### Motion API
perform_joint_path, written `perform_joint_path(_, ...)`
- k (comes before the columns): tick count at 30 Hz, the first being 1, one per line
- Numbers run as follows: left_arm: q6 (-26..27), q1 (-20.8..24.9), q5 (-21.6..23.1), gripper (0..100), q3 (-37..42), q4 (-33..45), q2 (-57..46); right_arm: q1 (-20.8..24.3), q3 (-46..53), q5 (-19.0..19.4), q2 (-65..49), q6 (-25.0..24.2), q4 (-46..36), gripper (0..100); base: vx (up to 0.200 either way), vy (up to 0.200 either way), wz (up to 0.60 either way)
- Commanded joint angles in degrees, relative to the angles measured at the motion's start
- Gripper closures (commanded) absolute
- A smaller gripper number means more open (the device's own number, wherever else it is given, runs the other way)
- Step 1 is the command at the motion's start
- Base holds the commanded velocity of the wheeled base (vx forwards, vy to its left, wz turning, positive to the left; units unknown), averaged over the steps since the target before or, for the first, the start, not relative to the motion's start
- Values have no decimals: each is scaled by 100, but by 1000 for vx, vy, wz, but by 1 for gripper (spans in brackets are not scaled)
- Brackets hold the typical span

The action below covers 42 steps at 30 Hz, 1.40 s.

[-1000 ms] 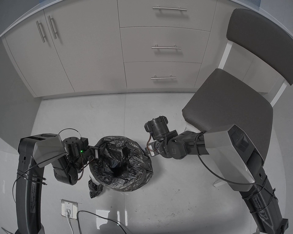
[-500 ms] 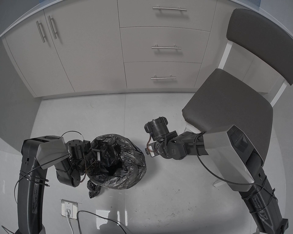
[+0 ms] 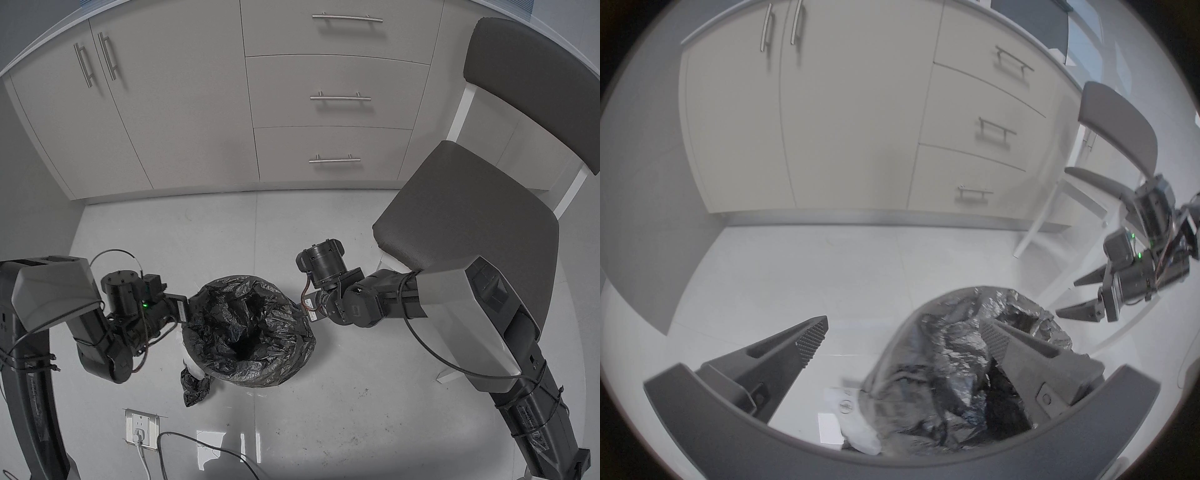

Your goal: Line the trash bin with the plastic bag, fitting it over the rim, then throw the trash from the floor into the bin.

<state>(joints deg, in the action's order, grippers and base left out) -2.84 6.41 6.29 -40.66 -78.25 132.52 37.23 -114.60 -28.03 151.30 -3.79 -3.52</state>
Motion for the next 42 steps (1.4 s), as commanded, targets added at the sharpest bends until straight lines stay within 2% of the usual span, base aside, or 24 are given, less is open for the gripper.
perform_joint_path(1, -50, -562, 180, 0, 75, 205, -666, 4, 1, -1, -57, -8, 1, 0, 0, 0, 0)
perform_joint_path(5, -340, -1054, 267, 0, -689, 882, -579, -14, 1, -1, -100, 1, 1, 0, 0, 0, 0)
perform_joint_path(9, -753, -1406, 267, 0, -1955, 2191, -201, -23, 1, -1, -109, 1, 10, 0, 0, 0, 0)
perform_joint_path(12, -964, -1441, 267, 0, -2456, 2736, -7, -23, 1, -1, -109, 1, 1, 0, 0, 0, 0)
perform_joint_path(14, -1254, -1423, 276, 0, -3150, 3422, 283, -32, 1, -1, -100, 1, 1, 0, 0, 0, 0)
perform_joint_path(23, -1377, -1380, 452, 0, -5365, 5540, 1373, -119, 1, 16, -83, 1, 1, 0, 0, 0, 0)
perform_joint_path(25, -1579, -1344, 426, 0, -5945, 5971, 1627, -137, 1, 25, -57, 1, 1, 0, 0, 0, 0)
perform_joint_path(30, -2019, -1256, 426, 0, -6701, 6419, 1988, -163, 1, 34, -30, 1, 1, 0, 0, 0, 0)
perform_joint_path(35, -2080, -1248, 408, 0, -7193, 6647, 2313, -181, 1, 43, -21, 1, 1, 0, 0, 0, 0)
perform_joint_path(36, -2291, -1239, 408, 0, -7394, 6832, 2445, -190, 1, 43, -21, 1, 1, 0, 0, 0, 0)
perform_joint_path(42, -2766, -1177, 426, 0, -7394, 7535, 2726, -234, 1, 52, -13, 1, 1, 0, 0, 0, 0)
